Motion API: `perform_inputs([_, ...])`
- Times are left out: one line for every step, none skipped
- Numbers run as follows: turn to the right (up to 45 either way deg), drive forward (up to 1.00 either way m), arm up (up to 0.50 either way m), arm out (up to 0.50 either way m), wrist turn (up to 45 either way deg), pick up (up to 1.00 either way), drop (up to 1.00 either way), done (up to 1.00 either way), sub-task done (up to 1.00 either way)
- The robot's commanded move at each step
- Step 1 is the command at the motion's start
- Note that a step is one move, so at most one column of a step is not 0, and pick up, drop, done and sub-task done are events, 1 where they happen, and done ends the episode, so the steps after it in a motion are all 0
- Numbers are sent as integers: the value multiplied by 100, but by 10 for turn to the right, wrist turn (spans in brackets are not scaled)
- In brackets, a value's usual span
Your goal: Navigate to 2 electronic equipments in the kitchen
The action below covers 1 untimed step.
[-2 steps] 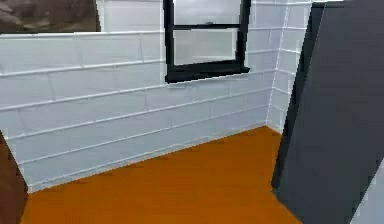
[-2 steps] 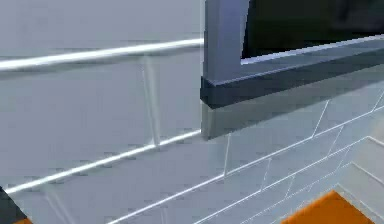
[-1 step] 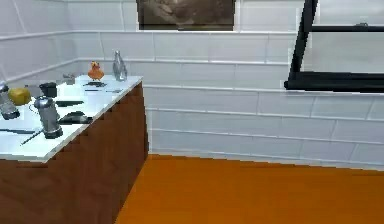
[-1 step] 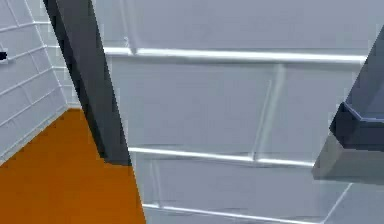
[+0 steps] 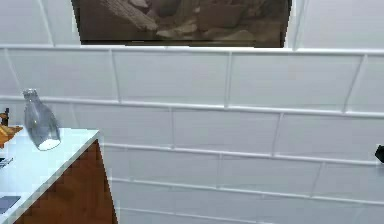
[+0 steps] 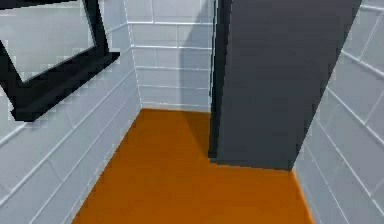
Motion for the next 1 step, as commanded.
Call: perform_inputs([-240,0,0,0,0,0,0,0,0])
